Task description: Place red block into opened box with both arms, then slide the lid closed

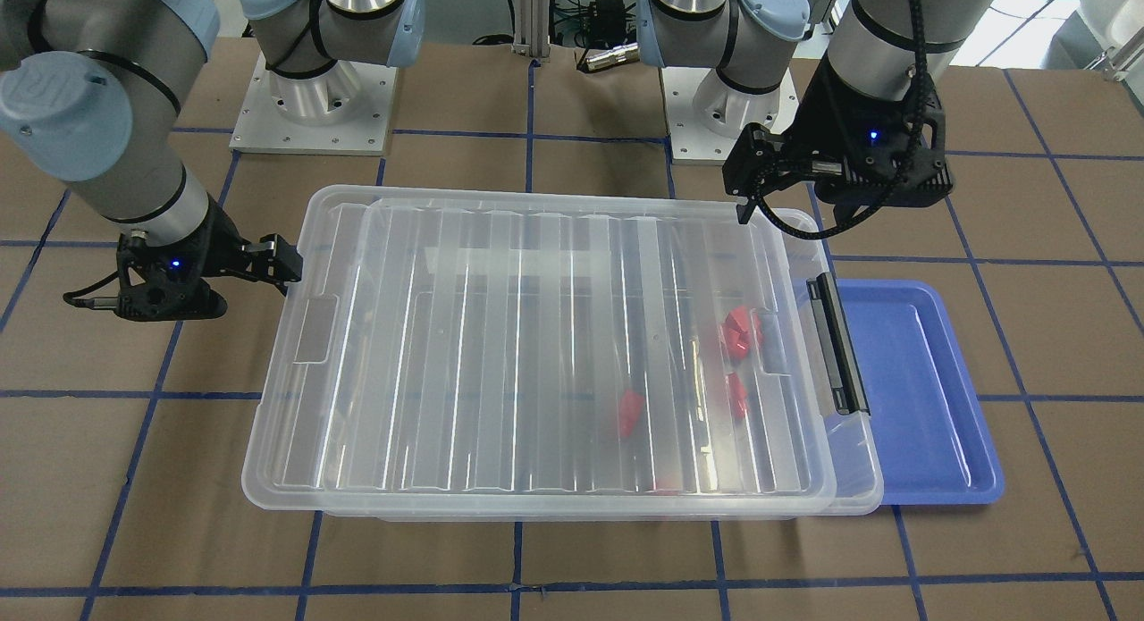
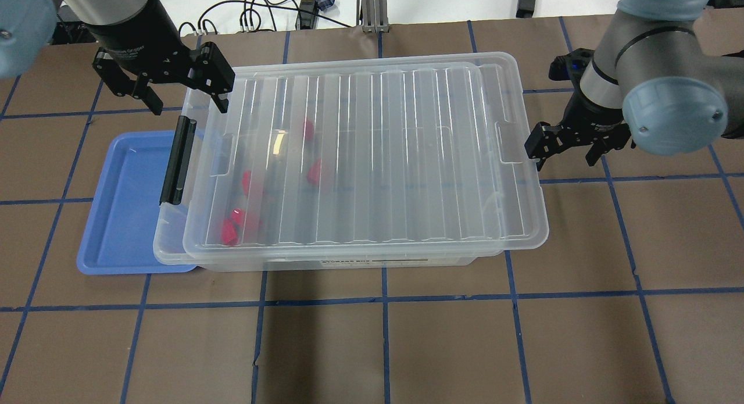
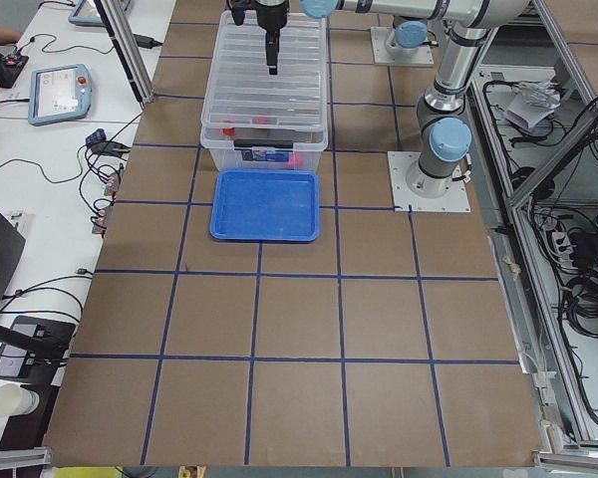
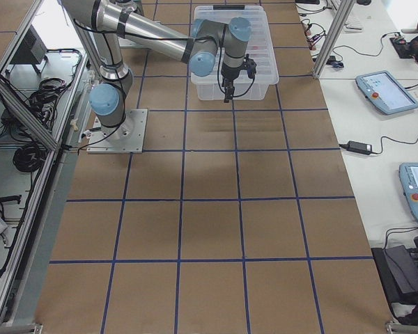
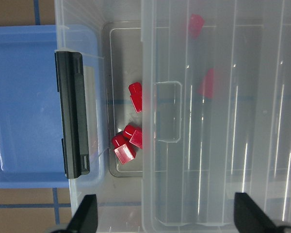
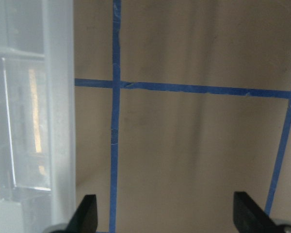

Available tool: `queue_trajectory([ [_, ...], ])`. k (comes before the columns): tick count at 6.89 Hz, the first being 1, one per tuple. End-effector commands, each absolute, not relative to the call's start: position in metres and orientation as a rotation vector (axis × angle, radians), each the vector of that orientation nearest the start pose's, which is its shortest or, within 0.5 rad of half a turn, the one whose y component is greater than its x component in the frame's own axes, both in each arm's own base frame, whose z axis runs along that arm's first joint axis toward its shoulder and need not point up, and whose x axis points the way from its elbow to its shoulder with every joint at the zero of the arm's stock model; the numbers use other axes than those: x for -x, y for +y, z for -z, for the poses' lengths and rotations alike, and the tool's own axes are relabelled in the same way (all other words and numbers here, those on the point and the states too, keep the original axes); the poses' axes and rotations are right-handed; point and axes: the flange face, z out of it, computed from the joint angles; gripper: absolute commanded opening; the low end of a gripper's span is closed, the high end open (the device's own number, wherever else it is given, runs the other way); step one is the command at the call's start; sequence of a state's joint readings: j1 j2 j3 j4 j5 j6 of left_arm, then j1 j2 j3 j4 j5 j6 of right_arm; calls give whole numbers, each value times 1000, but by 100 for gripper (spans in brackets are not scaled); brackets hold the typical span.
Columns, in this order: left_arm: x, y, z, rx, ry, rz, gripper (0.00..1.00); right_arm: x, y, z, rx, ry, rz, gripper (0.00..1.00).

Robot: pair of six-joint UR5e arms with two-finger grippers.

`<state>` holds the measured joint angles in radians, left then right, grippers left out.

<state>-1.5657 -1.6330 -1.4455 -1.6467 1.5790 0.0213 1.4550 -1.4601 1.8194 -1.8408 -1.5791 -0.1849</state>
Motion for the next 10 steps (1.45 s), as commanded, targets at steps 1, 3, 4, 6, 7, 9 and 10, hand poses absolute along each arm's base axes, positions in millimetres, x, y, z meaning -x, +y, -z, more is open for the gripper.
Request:
queue_trajectory([
  [1, 129, -518, -509, -31, 3132, -17, 100, -94, -515, -338, 109, 3137, -131, 100],
  [3, 129, -517, -510, -34, 3129, -15, 100, -92, -520, -358, 112, 3155, -79, 100],
  [4, 129, -517, -510, -31, 3128, -12, 100, -96, -521, -402, 121, 3156, 40, 100],
  [6, 128, -516, -511, -26, 3123, -10, 100, -133, -519, -473, 229, 3156, 39, 100],
  [7, 128, -517, -511, -31, 3125, -10, 100, -148, -511, -513, 234, 3145, 0, 100],
  [9, 128, -521, -510, -50, 3124, 16, 100, -150, -508, -520, 102, 3146, -140, 100],
  [10, 128, -520, -511, -50, 3124, 21, 100, -150, -512, -523, 104, 3150, -52, 100],
])
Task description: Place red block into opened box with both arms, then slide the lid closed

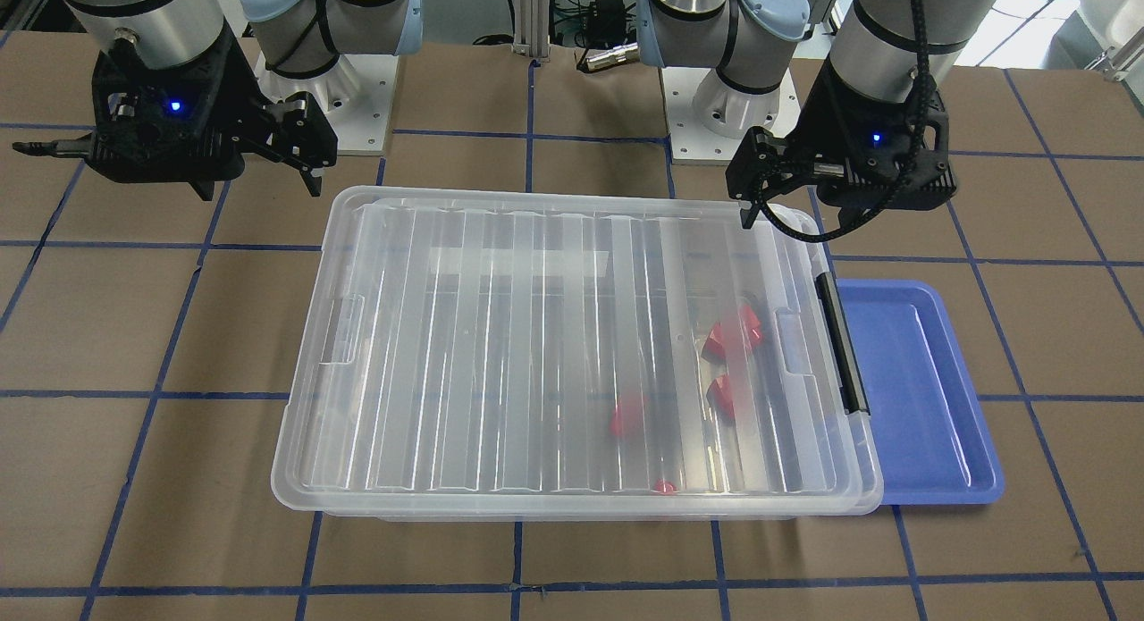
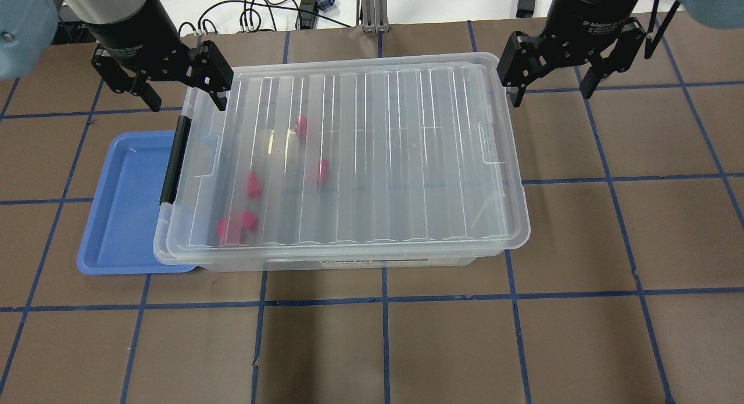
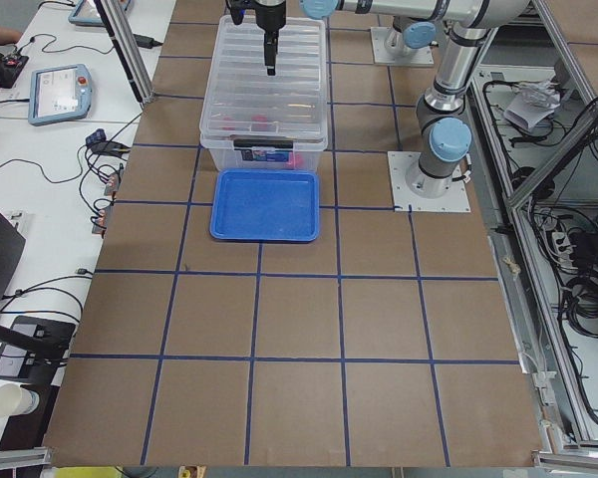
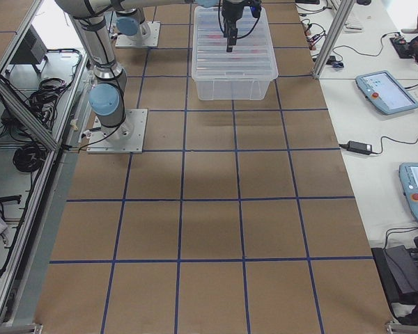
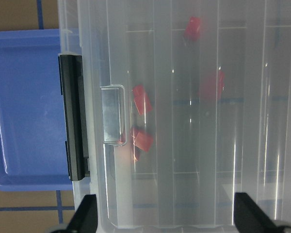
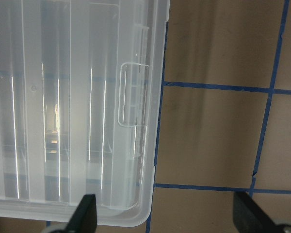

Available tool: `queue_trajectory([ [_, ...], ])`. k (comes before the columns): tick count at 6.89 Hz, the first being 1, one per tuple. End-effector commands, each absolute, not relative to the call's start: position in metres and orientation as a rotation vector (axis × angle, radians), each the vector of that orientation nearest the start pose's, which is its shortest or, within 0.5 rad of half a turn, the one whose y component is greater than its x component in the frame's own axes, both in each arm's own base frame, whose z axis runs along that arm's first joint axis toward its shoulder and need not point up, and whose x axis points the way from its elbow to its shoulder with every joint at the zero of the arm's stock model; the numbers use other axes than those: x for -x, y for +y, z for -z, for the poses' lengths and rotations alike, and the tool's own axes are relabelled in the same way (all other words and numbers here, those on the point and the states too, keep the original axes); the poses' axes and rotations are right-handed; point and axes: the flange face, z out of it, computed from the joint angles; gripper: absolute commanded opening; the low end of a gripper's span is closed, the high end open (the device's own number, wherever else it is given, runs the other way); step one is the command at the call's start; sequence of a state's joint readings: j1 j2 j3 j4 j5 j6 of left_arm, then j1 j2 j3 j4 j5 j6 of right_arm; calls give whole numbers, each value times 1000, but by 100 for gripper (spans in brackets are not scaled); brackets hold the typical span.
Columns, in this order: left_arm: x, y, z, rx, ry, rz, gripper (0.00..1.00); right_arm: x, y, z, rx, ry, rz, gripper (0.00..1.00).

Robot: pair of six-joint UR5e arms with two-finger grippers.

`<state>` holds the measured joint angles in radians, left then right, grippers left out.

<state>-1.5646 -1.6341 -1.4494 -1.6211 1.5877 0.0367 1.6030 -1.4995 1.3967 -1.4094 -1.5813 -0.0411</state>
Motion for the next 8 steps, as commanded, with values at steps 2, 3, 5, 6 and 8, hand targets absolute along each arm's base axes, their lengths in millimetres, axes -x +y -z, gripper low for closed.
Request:
queue_trajectory([
  [2, 128, -520, -511, -55, 3124, 21, 100, -149, -518, -519, 109, 3147, -51, 100],
  [3, 128, -519, -511, -55, 3124, 21, 100, -149, -518, -518, 104, 3147, -53, 100],
  [5, 128, -519, -511, -55, 3124, 19, 100, -149, -516, -519, 97, 3152, -53, 100],
  [6, 129, -519, -510, -53, 3133, 21, 100, -149, -516, -518, 97, 3147, -56, 100],
  [8, 128, -514, -512, -53, 3123, 4, 100, -149, -515, -519, 97, 3149, -53, 100],
])
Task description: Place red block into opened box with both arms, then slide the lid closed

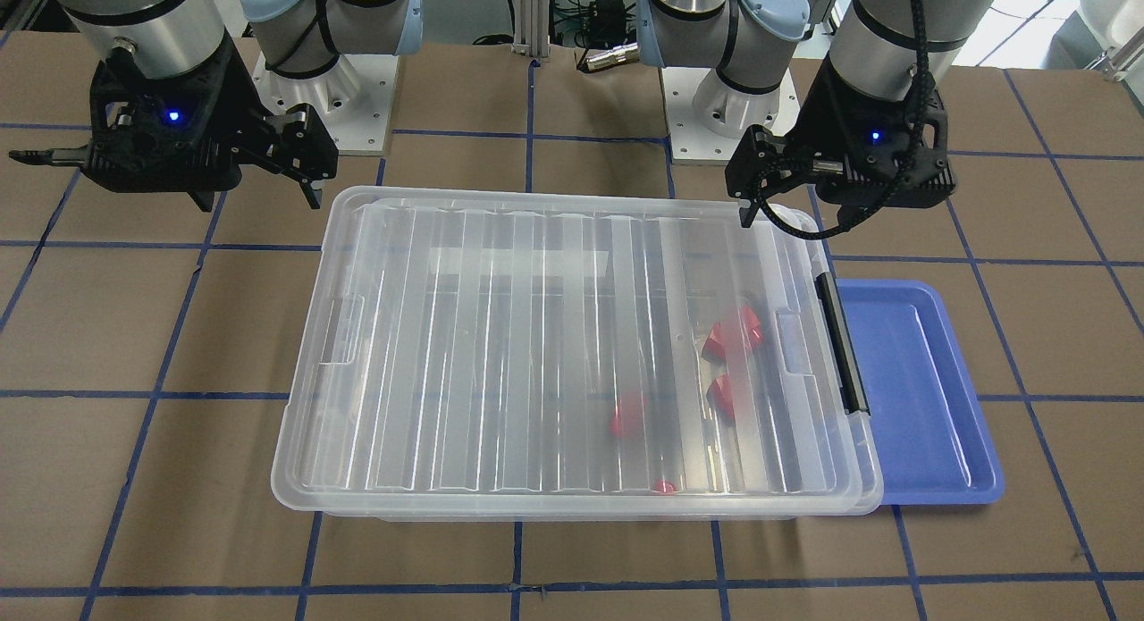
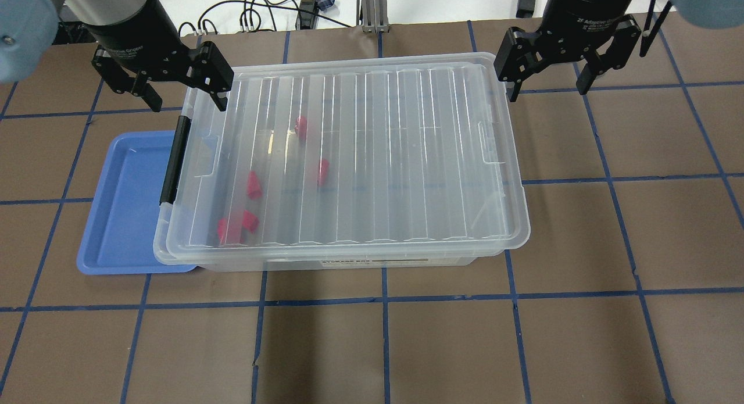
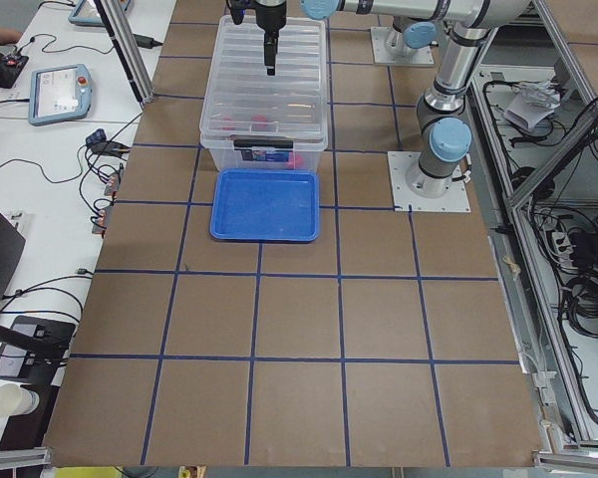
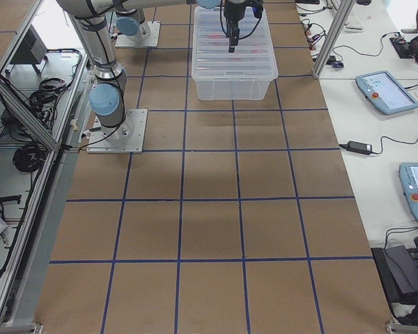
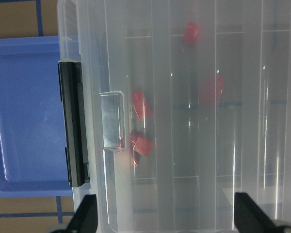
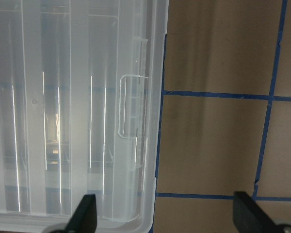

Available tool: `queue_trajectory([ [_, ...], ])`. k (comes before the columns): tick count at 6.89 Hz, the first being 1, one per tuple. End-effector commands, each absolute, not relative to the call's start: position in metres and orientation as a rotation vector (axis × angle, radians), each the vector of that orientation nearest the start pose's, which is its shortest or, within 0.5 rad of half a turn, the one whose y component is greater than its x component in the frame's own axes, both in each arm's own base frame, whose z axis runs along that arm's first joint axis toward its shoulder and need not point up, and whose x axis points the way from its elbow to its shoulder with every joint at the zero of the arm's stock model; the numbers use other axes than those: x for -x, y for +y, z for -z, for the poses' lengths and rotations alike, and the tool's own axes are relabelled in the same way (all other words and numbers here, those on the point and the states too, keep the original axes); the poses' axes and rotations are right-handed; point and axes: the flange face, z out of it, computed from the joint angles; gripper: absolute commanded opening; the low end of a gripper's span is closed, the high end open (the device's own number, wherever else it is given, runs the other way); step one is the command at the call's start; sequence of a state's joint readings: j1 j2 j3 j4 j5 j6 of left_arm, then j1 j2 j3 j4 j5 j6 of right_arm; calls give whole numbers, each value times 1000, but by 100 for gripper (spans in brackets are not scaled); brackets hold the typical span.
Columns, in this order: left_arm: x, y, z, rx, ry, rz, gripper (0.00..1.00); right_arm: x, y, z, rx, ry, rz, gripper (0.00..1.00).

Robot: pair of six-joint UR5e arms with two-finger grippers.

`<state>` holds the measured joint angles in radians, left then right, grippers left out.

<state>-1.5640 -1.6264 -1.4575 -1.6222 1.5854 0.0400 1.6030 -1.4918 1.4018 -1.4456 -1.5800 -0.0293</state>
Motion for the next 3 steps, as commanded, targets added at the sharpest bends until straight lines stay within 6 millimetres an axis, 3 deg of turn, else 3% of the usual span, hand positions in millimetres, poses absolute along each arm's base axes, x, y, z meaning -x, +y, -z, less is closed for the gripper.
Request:
queue_trajectory([
  [1, 128, -514, -513, -50, 3121, 14, 100, -150, -515, -519, 99, 3149, -56, 100],
  [3, 128, -513, -513, -50, 3121, 9, 100, -149, -514, -520, 97, 3149, -53, 100],
])
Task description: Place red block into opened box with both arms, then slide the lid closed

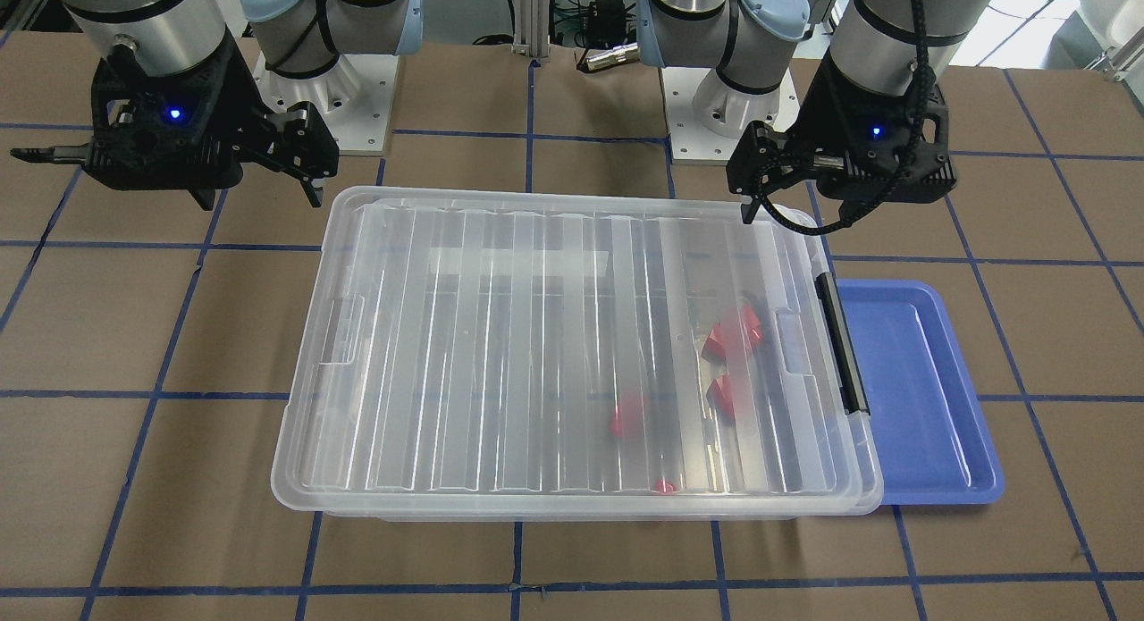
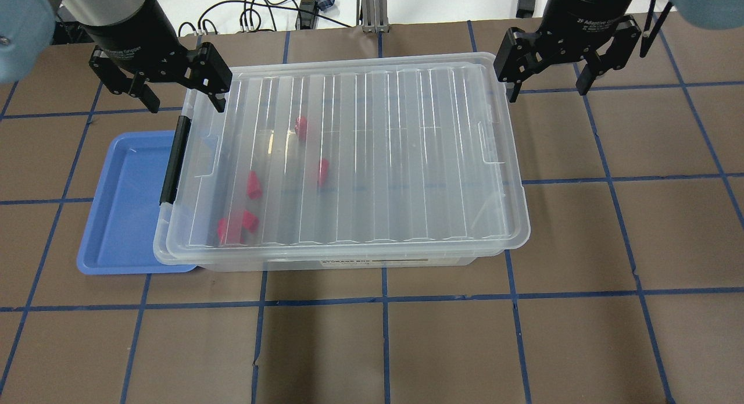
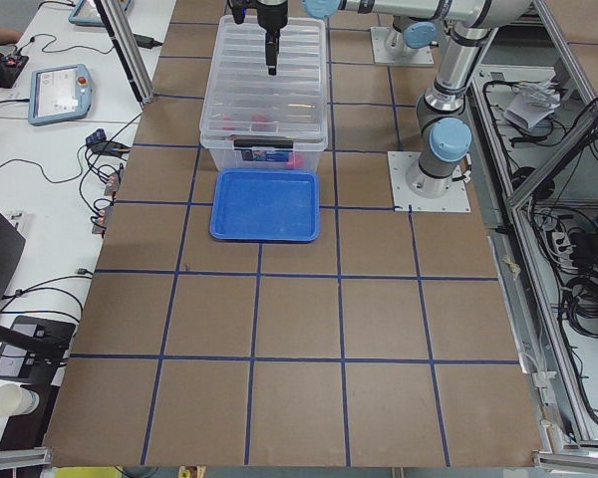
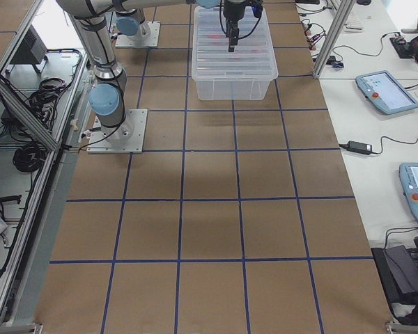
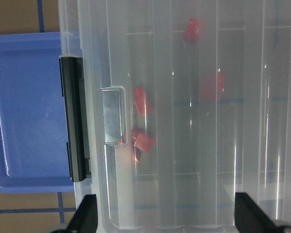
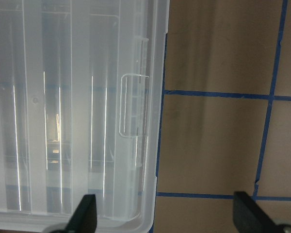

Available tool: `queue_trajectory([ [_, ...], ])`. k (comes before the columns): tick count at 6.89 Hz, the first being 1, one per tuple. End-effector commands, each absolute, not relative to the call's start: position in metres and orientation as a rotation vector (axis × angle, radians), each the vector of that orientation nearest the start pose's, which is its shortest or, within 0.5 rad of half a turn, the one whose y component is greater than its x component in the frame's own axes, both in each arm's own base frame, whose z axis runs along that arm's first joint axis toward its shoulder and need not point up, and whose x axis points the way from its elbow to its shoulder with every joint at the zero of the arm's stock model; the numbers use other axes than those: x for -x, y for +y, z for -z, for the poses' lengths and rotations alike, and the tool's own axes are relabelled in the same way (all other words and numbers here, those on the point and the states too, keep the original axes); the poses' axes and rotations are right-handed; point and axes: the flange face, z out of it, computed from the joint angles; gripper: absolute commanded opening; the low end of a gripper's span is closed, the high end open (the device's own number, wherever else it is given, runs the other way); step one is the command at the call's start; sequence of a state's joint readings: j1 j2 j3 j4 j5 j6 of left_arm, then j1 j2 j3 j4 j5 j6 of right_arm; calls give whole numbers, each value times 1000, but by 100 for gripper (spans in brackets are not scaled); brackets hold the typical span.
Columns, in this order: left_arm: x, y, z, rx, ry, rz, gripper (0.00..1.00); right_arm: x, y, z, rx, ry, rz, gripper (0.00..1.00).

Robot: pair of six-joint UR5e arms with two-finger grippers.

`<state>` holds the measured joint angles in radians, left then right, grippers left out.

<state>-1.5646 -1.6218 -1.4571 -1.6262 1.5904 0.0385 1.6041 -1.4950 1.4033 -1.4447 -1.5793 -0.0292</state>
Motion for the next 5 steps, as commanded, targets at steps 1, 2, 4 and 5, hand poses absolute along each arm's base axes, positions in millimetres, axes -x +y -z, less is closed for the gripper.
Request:
queue_trajectory([
  [1, 128, -513, -513, -50, 3120, 9, 100, -150, -514, -519, 99, 3147, -56, 100],
  [2, 128, -514, -512, -50, 3120, 9, 100, -150, -513, -520, 99, 3147, -56, 100],
  [4, 128, -513, -513, -50, 3120, 9, 100, -149, -515, -519, 97, 3147, -58, 100],
  [5, 128, -516, -512, -45, 3121, 14, 100, -150, -514, -519, 99, 3149, -58, 100],
])
